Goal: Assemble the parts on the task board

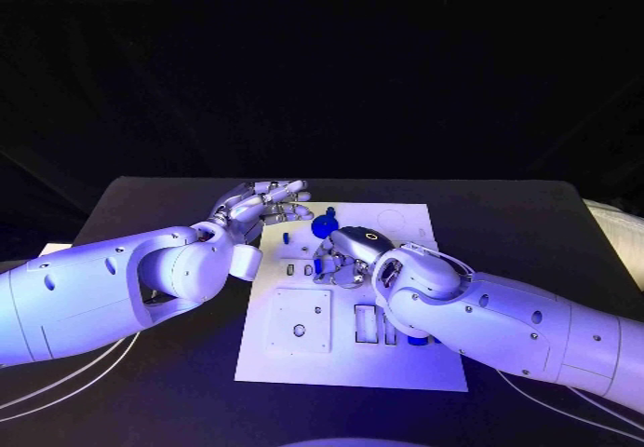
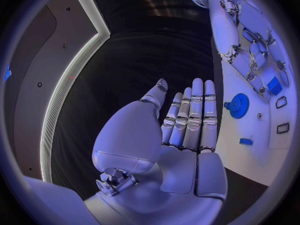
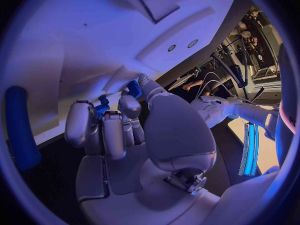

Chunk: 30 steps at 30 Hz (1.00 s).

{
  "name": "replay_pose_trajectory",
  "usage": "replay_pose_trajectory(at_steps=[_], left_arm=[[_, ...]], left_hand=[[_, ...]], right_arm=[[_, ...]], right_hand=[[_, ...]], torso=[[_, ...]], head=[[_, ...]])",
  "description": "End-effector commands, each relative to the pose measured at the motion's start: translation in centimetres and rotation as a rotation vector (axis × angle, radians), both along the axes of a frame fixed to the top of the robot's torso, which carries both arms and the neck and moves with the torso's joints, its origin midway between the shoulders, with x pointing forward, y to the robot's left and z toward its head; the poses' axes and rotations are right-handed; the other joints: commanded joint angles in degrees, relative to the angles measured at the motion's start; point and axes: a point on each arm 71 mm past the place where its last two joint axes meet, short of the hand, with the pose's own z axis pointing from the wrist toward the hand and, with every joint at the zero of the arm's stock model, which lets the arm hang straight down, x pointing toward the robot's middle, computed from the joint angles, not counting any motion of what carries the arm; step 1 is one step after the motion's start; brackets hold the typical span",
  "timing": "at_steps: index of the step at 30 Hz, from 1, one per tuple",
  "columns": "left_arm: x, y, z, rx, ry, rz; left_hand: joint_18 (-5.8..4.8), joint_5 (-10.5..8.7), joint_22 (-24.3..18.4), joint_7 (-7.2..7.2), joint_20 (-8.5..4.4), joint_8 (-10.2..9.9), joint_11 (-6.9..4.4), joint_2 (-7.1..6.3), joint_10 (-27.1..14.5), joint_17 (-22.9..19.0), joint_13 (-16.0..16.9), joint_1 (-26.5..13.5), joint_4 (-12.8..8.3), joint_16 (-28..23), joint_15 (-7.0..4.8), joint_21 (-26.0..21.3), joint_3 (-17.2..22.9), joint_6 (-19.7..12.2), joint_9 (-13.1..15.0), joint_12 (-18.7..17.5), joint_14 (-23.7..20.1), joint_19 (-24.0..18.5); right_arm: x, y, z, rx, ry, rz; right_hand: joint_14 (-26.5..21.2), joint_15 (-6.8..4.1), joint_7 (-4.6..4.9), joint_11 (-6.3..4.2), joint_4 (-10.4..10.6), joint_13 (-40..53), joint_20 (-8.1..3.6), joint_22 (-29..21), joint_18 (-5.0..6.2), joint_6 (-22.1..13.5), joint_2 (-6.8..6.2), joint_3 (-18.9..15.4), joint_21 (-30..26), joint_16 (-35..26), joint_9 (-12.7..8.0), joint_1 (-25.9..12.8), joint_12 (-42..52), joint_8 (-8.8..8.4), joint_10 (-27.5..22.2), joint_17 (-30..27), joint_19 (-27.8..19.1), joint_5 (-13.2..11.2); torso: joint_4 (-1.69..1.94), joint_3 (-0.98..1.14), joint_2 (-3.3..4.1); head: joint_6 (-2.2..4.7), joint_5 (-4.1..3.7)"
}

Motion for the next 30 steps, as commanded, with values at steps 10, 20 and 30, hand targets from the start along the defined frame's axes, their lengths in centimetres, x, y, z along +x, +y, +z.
replay_pose_trajectory(at_steps=[10, 20, 30], left_arm=[[0.1, -0.1, 0.0, -0.009, 0.001, -0.014], [0.4, 0.6, -0.5, 0.1, 0.011, -0.049], [0.9, 2.0, -1.4, 0.316, 0.05, -0.128]], left_hand=[[0.14, 0.08, -0.1, 0.56, -0.02, -0.3, -0.16, 0.46, -0.2, 0.0, -0.1, -0.3, -0.4, -0.2, 0.02, -0.2, -0.1, -0.4, 0.1, 0.2, -0.5, -0.5], [0.3, 0.13, 0.9, 0.0, -1.77, 0.0, -0.83, 0.42, 0.0, 2.1, 0.1, -0.8, -0.8, 3.7, -1.7, 2.8, -0.4, -0.2, 0.2, 1.1, 6.1, 5.7], [0.28, 0.26, 7.4, -3.12, -5.85, 2.8, -5.03, -0.38, 10.5, 30.0, 4.5, -2.4, -0.5, 34.2, -5.65, 15.3, -1.1, 4.9, 1.4, 8.4, 19.8, 18.0]], right_arm=[[-0.4, -0.8, 1.4, 0.219, -0.131, -0.012], [-1.3, -2.7, 3.3, 0.329, -0.08, 0.103], [-2.4, -7.5, 6.9, 0.339, -0.01, 0.147]], right_hand=[[3.4, 0.61, 0.11, 0.07, 0.2, -0.7, 0.19, -0.6, 0.34, -1.2, 0.12, -1.1, -0.5, -0.7, 0.2, 0.0, -0.6, 0.09, -0.7, 3.1, -0.6, 0.8], [3.5, 0.87, 0.44, 0.4, 1.4, -0.1, 0.4, -0.6, 0.33, -2.4, -0.15, -3.1, -0.6, -0.4, 0.3, -0.6, 0.4, 0.04, -0.5, 3.8, -0.7, 1.1], [3.3, 0.87, 0.33, 0.33, 1.4, -0.3, 0.48, -1.1, 0.44, -1.9, 0.25, -3.8, -1.0, -0.9, 0.6, 0.4, 0.3, 0.39, -0.8, 3.1, -1.0, 1.4]], torso=[[-0.03, 0.1, -0.07], [-0.09, 0.05, -0.21], [-0.72, 0.3, -1.13]], head=[[0.12, -0.13], [0.43, 0.09], [0.04, 0.83]])
